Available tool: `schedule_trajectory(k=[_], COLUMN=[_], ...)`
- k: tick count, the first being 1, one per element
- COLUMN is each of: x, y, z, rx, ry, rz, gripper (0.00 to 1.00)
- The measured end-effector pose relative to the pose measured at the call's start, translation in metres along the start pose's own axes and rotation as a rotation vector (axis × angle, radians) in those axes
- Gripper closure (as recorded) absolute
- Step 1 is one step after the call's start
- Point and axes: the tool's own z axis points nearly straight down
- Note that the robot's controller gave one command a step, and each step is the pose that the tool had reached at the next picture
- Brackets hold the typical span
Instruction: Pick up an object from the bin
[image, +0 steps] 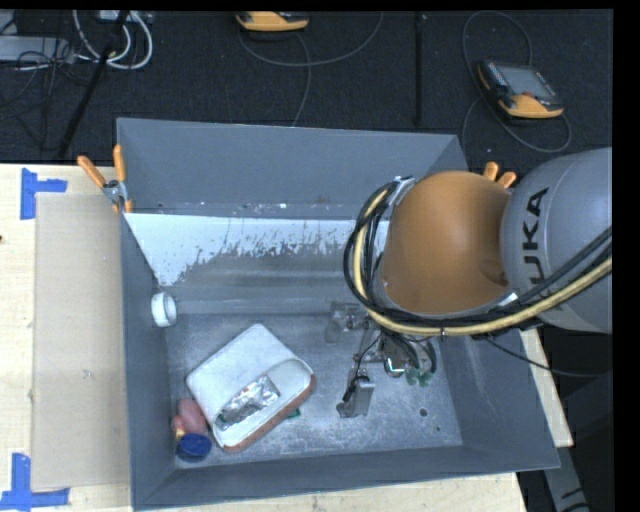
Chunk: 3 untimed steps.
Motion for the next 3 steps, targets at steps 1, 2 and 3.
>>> schedule_trajectory(k=[1,2,3], x=[-0.083,-0.088,-0.105], y=[0.052,0.052,0.045], z=[0.148,0.139,-0.135], rx=[0.001,-0.001,0.001], ry=[-0.007,-0.025,-0.02], rz=[-0.331,-0.326,-0.339], gripper=[0.0,1.0,1.0])
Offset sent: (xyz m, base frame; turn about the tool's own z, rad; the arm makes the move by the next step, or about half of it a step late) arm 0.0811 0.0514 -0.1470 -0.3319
